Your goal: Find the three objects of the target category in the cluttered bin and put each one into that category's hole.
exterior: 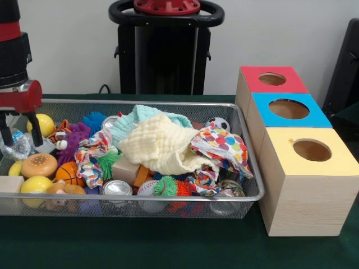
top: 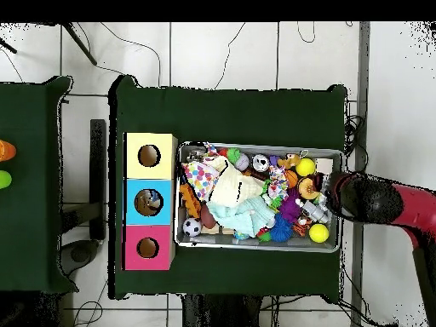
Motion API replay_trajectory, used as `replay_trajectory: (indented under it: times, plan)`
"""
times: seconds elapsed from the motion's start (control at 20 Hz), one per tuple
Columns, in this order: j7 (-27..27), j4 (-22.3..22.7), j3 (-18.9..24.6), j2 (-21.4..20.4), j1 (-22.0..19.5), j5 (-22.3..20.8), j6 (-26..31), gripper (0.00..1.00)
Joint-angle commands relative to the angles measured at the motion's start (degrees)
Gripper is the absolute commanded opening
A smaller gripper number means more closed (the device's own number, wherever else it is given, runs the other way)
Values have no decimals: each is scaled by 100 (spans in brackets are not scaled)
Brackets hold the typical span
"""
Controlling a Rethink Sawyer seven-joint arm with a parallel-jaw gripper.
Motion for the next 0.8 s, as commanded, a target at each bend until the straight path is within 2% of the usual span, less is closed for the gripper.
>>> replay_trajectory:
  times: [0.05,0.3,0.65,0.8]
  plan:
    - [-2130,-177,182,152,12,-218,576,100]
    - [-2126,-126,139,186,41,-218,461,100]
    - [-1893,-18,-84,223,312,-558,168,100]
    - [-1993,-110,-79,264,397,-584,299,100]
